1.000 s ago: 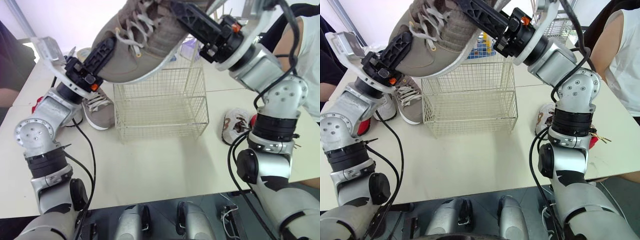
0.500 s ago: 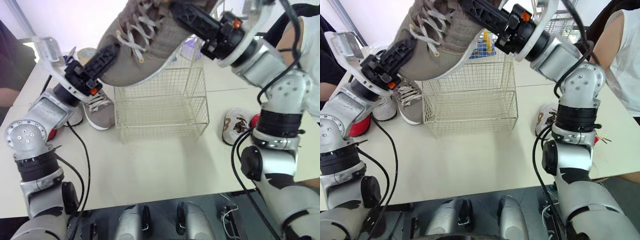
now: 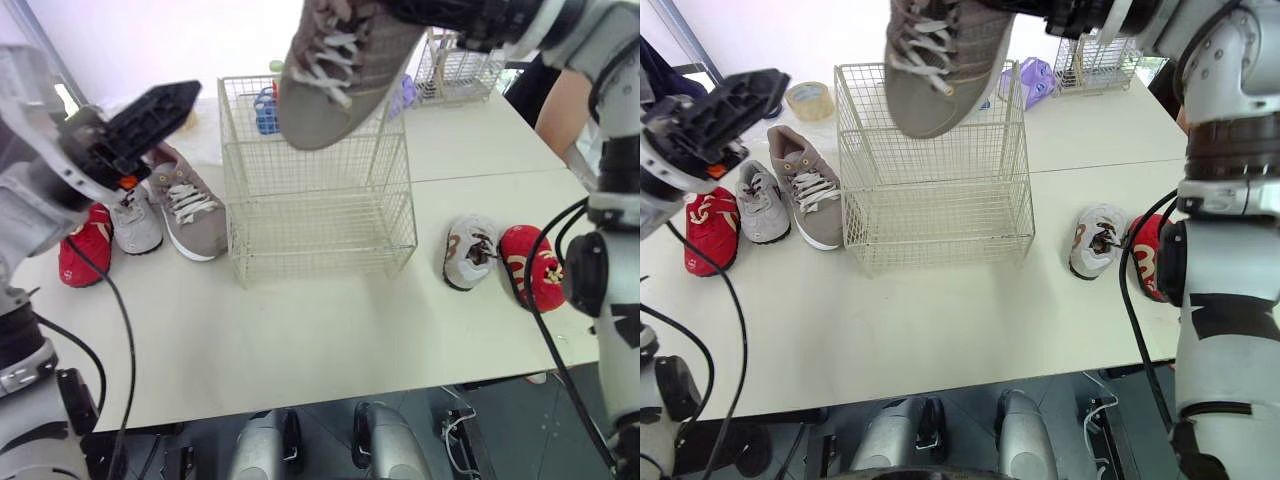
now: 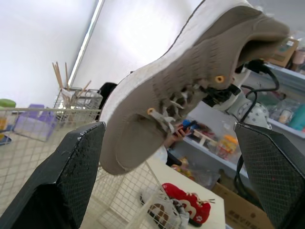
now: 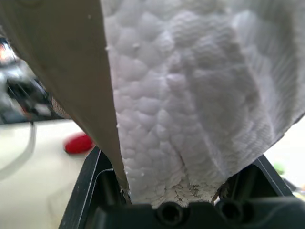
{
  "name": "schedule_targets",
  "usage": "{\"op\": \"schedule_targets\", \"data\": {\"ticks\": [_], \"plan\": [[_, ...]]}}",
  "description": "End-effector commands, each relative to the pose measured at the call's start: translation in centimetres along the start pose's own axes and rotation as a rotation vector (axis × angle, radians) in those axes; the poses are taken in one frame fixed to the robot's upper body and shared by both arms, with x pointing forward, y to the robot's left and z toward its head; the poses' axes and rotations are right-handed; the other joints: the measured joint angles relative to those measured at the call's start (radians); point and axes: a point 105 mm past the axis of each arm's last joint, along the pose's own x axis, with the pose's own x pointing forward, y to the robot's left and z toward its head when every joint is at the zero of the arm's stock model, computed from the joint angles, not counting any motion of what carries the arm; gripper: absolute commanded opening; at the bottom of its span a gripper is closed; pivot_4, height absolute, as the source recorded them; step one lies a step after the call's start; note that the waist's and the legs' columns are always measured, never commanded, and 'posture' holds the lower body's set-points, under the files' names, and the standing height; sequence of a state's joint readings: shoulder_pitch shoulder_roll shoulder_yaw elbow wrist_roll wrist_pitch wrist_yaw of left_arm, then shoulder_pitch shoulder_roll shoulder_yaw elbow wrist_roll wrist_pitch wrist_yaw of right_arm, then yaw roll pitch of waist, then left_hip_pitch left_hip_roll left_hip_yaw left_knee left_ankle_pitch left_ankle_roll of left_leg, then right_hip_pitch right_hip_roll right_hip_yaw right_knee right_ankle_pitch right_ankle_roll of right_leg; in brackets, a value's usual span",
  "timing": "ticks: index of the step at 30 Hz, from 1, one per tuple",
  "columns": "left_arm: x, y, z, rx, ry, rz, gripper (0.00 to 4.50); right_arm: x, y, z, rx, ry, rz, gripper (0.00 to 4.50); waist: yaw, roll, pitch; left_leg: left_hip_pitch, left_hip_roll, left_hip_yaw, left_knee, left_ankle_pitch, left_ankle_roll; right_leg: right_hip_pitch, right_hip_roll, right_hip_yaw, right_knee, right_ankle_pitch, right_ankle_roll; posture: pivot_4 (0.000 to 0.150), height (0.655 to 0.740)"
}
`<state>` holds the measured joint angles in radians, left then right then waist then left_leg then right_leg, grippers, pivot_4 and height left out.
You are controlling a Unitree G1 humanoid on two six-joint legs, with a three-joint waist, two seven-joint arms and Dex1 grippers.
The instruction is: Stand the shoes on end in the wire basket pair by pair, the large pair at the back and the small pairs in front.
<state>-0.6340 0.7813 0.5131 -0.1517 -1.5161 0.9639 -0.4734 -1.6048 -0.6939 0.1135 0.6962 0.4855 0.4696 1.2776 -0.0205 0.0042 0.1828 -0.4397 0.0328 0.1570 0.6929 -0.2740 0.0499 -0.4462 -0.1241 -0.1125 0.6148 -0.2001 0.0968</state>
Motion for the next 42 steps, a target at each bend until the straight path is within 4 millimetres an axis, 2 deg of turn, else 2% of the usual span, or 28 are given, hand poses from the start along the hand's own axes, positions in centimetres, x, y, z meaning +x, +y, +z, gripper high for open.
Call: {"op": "schedule_targets", "data": {"ticks": [1, 6, 12, 21, 33, 37, 42], "plan": [[0.0, -0.6, 0.3, 0.031, -0.014, -0.018, 4.46, -0.8, -1.1, 3.1, -0.191, 0.041, 0.000, 1.80, 0.000, 0.000, 0.000, 0.000, 0.000, 0.000, 0.000, 0.000, 0.000, 0.000, 0.000, 0.000, 0.000, 0.000, 0.000, 0.150, 0.7400], [0.1, -0.8, -0.4, 0.031, -0.029, -0.019, 4.46, -1.0, -2.0, 3.2, -0.277, 0.129, -0.016, 1.80, -0.002, -0.001, 0.000, 0.000, 0.000, 0.001, -0.005, 0.000, -0.001, -0.001, 0.000, 0.000, -0.001, 0.000, 0.000, 0.150, 0.7400], [0.1, -0.9, -0.6, 0.037, -0.049, -0.018, 4.46, -0.8, -2.0, 1.5, -0.313, 0.222, 0.016, 1.80, -0.003, 0.000, 0.000, 0.000, 0.000, 0.001, -0.008, 0.002, -0.003, -0.002, 0.000, 0.000, -0.001, 0.000, 0.000, 0.150, 0.7400], [0.3, -1.1, -0.9, 0.050, -0.079, -0.012, 4.46, 0.7, -1.2, -2.5, -0.333, 0.338, 0.120, 1.80, 0.001, -0.001, 0.000, 0.001, 0.000, 0.001, -0.008, 0.003, -0.005, -0.001, 0.001, 0.000, -0.001, 0.001, -0.001, 0.150, 0.7400], [0.2, -1.7, -1.0, 0.081, -0.111, 0.013, 4.46, 1.5, 0.4, -8.8, -0.190, 0.475, 0.245, 1.80, 0.004, -0.001, -0.001, 0.003, 0.000, 0.000, -0.008, 0.003, -0.005, 0.003, 0.001, -0.002, -0.001, 0.001, -0.001, 0.150, 0.7400], [0.1, -2.2, -0.8, 0.093, -0.115, 0.019, 4.46, 1.8, 0.6, -10.3, -0.154, 0.499, 0.242, 1.80, 0.003, -0.002, -0.001, 0.005, 0.000, -0.001, -0.008, 0.003, -0.006, 0.005, 0.001, -0.002, -0.001, 0.000, -0.001, 0.150, 0.7400], [0.4, -2.7, -1.3, 0.106, -0.075, 0.020, 4.46, 1.8, 0.7, -13.4, -0.126, 0.566, 0.207, 1.80, 0.001, -0.002, -0.001, 0.005, 0.000, -0.002, -0.008, 0.003, -0.005, 0.005, 0.001, -0.002, -0.001, 0.000, -0.001, 0.150, 0.7400]]}}
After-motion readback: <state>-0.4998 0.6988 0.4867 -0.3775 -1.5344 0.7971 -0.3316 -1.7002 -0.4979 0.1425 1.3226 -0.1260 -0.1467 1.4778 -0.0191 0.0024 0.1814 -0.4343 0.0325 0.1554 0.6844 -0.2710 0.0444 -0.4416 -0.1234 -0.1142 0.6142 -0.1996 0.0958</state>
